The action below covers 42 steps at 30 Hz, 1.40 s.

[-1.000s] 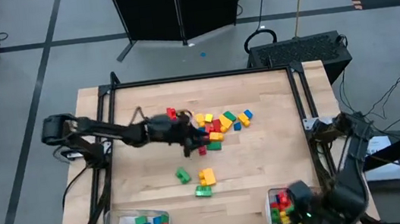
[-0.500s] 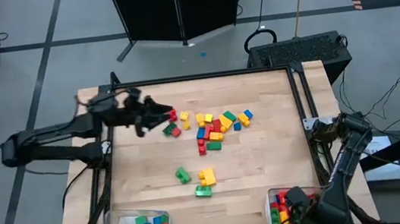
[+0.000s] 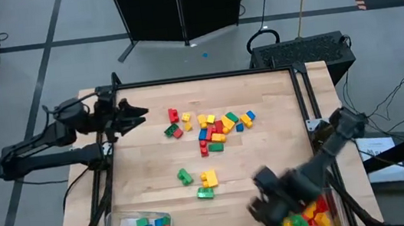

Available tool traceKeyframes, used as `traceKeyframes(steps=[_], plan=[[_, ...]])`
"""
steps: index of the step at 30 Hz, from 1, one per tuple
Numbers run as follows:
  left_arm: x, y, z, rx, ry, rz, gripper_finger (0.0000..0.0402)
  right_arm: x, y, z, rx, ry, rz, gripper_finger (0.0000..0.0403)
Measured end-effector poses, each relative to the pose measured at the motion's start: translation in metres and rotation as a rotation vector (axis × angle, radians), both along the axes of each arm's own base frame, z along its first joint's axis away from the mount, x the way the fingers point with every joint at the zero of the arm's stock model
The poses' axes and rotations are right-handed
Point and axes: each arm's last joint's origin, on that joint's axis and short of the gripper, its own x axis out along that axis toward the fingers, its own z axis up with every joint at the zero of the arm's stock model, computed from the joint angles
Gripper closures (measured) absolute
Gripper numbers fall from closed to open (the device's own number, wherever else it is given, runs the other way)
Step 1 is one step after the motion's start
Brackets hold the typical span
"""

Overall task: Sort blocks by size
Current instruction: Put the yellow game piece into the right transparent bin

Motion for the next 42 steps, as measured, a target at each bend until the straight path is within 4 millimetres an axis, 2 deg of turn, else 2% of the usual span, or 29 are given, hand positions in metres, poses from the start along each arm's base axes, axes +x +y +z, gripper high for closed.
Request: traceKeyframes(steps=[2,5,9,12,15,18,22,25,28,31,36,42], plan=[[-0.005,-0.001,0.001,0.001,-0.009,0.001,0.0146,0.018,-0.022,0.004,-0.086,-0.067,0.004,0.0082],[-0.013,-0.004,0.002,0.003,-0.015,0.002,0.0146,0.042,-0.059,-0.001,-0.182,-0.06,0.016,0.0084],[-0.022,-0.006,0.001,0.002,-0.01,0.002,0.0146,0.077,-0.098,-0.024,-0.209,-0.032,0.03,0.0084],[-0.027,-0.007,-0.001,-0.003,0.006,0.002,0.0146,0.105,-0.114,-0.046,-0.157,-0.057,0.025,0.0084],[-0.03,-0.008,-0.002,-0.005,0.013,0.002,0.0146,0.131,-0.117,-0.073,-0.107,-0.089,0.033,0.0084],[-0.033,-0.009,-0.004,-0.012,0.034,0.005,0.0146,0.15,-0.113,-0.106,-0.062,-0.072,0.027,0.0084],[-0.034,-0.009,-0.005,-0.039,0.043,0.01,0.0146,0.161,-0.106,-0.147,0.03,0.01,0.003,0.0084],[-0.034,-0.009,-0.005,-0.04,0.044,0.011,0.0146,0.168,-0.099,-0.166,0.068,0.002,-0.004,0.0084],[-0.034,-0.009,-0.005,-0.041,0.044,0.021,0.0146,0.172,-0.095,-0.176,0.076,-0.009,-0.023,0.0084],[-0.034,-0.008,-0.005,-0.041,0.043,0.028,0.0146,0.172,-0.098,-0.177,0.065,0.0,-0.063,0.0085],[-0.034,-0.008,-0.005,-0.041,0.042,0.037,0.0146,0.169,-0.115,-0.179,0.019,0.066,-0.138,0.0092],[-0.034,-0.008,-0.005,-0.041,0.042,0.04,0.0146,0.173,-0.133,-0.179,-0.047,0.057,-0.09,0.0127]])
